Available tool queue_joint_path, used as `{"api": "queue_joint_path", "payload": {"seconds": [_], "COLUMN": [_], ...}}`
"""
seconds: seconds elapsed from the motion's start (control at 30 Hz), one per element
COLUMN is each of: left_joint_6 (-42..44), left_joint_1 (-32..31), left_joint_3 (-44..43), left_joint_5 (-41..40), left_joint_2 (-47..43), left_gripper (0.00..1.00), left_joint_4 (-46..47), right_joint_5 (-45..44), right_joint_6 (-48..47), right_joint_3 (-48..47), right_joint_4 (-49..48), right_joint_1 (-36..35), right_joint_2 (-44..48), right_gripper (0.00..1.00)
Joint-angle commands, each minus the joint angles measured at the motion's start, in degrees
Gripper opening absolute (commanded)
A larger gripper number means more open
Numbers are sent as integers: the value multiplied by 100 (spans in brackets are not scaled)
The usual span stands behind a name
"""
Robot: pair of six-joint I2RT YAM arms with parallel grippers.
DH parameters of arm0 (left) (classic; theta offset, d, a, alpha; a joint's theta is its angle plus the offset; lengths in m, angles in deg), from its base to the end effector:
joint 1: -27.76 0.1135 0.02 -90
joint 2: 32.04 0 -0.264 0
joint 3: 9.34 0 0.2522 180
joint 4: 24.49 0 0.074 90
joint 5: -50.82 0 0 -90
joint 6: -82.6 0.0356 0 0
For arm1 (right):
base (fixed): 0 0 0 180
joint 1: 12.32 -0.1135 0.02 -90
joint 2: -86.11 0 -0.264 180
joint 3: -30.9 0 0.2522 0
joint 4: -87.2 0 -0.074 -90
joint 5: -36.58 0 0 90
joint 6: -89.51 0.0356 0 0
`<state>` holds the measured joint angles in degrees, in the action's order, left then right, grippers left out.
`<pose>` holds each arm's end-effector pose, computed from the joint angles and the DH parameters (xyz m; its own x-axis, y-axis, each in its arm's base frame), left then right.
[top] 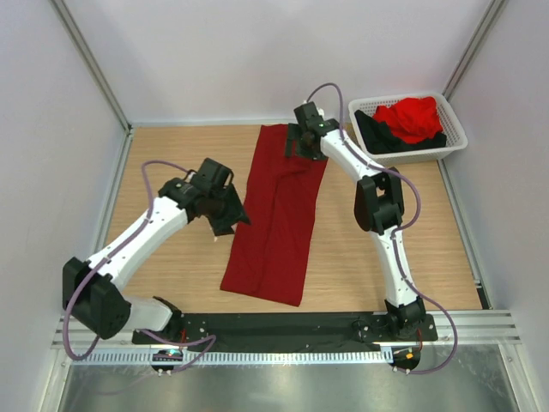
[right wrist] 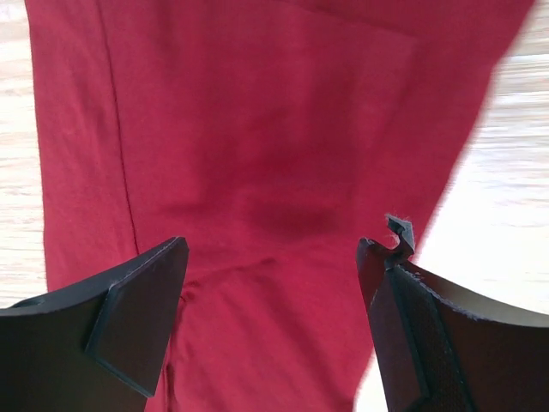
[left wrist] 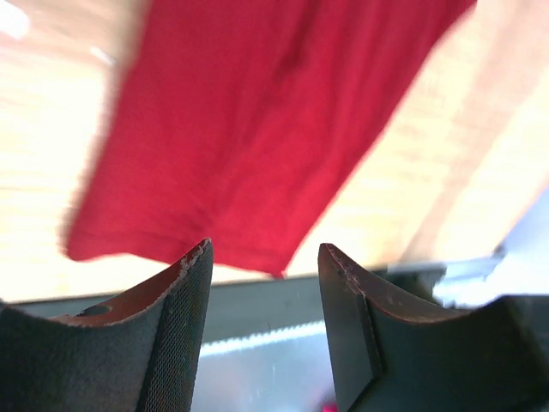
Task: Fold and stack the t-shirts
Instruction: Fold the tshirt
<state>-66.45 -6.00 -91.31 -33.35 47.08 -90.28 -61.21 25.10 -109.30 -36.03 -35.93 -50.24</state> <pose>0.2240 -0.1541 0.2879 -0.8878 -0.4328 -0.1564 -0.3309 0.8366 -0.4367 0.4862 0.2073 0.2255 -0.7984 0.1181 -0.5905 0.0254 0.9863 0.1629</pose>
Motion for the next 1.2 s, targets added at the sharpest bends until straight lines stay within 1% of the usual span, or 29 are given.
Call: {"api": "queue_joint_path", "payload": {"seconds": [0.0, 0.1, 0.17, 0.27, 0.4, 0.5, 0.6, 0.67, 0.83, 0.97, 1.0, 1.1, 1.13, 1.17], "left_joint_6": [464, 613, 701, 877, 1035, 1105, 1185, 1264, 1264, 1133, 1097, 939, 878, 703], "left_joint_1": [439, 756, 940, 1177, 1442, 1608, 1758, 1794, 1794, 1785, 1759, 1513, 1399, 1111], "left_joint_3": [166, 307, 422, 580, 782, 870, 897, 870, 984, 1265, 1370, 1537, 1582, 1626], "left_joint_5": [-477, -547, -539, -547, -521, -433, -310, -135, 208, 533, 769, 1244, 1576, 1684], "left_joint_2": [-422, -808, -1045, -1274, -1451, -1504, -1478, -1347, -1003, -959, -976, -907, -828, -766], "left_gripper": [54, 55, 55, 56, 56, 57, 57, 58, 58, 55, 52, 45, 44, 42], "left_joint_4": [-308, -299, -308, -334, -352, -378, -352, -343, -247, -1, 96, 544, 693, 1007], "right_joint_5": [-337, -504, -434, -320, -48, 207, 85, -142, -302, -232, -223, -109, -30, 101], "right_joint_6": [-211, -413, -484, -659, -1037, -1117, -986, -810, -599, -607, -625, -608, -511, -406], "right_joint_3": [-329, -557, -733, -1163, -1972, -2201, -2201, -2167, -2008, -1938, -1851, -1211, -652, -254], "right_joint_4": [-213, -485, -687, -907, -1153, -1460, -1619, -1567, -1304, -681, -392, 109, 225, 261], "right_joint_1": [-257, -415, -486, -626, -916, -1039, -1110, -1075, -882, -706, -697, -679, -688, -679], "right_joint_2": [-268, -619, -936, -1374, -1946, -2123, -2036, -1852, -1228, -622, -281, 335, 807, 1134], "right_gripper": [87, 88, 88, 87, 85, 85, 86, 88, 91, 93, 94, 95, 95, 95]}}
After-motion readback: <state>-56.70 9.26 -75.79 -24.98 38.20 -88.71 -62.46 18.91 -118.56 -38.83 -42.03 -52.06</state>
